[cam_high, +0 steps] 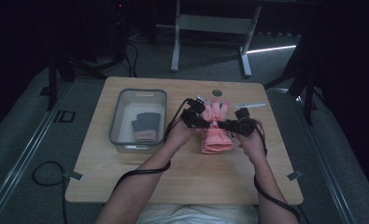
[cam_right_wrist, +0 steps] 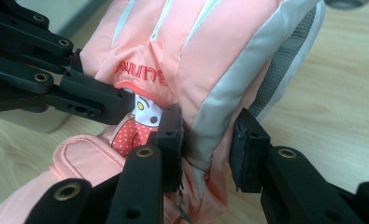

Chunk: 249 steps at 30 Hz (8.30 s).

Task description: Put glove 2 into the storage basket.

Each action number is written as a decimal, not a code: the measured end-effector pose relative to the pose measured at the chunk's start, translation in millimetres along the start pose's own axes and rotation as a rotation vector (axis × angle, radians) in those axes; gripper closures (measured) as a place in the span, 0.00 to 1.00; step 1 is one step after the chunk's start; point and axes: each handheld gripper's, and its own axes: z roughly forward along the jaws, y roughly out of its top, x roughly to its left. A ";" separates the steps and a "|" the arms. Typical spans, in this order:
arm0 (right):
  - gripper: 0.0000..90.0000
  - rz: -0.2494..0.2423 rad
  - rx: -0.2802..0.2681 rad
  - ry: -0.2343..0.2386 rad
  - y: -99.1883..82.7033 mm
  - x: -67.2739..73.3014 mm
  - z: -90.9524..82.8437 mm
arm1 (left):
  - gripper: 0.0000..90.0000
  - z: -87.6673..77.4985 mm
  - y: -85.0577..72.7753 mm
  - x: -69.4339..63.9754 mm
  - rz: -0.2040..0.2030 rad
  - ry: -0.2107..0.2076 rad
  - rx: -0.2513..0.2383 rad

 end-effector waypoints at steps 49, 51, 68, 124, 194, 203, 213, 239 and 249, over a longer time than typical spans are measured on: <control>0.76 -0.170 -0.007 0.137 118.2 136.6 66.0 | 0.86 -157.4 -30.0 91.9 -0.103 0.219 -0.049; 0.76 -0.180 -0.002 0.144 122.3 144.0 72.5 | 0.86 -163.1 -34.2 96.5 -0.113 0.232 -0.051; 0.76 -0.259 0.074 0.185 142.0 183.9 126.9 | 0.86 -180.2 -72.6 138.9 -0.203 0.286 -0.057; 0.57 -0.174 0.191 0.134 123.3 170.0 182.5 | 0.60 -130.7 -111.3 171.4 -0.297 0.359 -0.017; 0.18 -0.280 0.110 0.151 -5.1 65.9 70.0 | 0.02 -65.6 -101.5 -15.0 0.187 0.083 -0.039; 0.18 -0.297 0.108 0.144 -26.4 58.1 68.2 | 0.02 -50.6 -119.1 -27.9 0.242 0.060 -0.004; 0.18 -0.309 0.104 0.136 -45.4 52.6 65.9 | 0.02 -34.9 -136.4 -35.1 0.261 0.009 0.027; 0.16 -0.334 0.113 0.088 -86.8 36.0 54.3 | 0.02 -7.1 -178.2 -31.5 0.272 -0.065 0.039; 0.16 -0.327 0.090 0.071 -98.2 28.3 49.5 | 0.02 -8.6 -186.1 -28.4 0.272 -0.049 0.006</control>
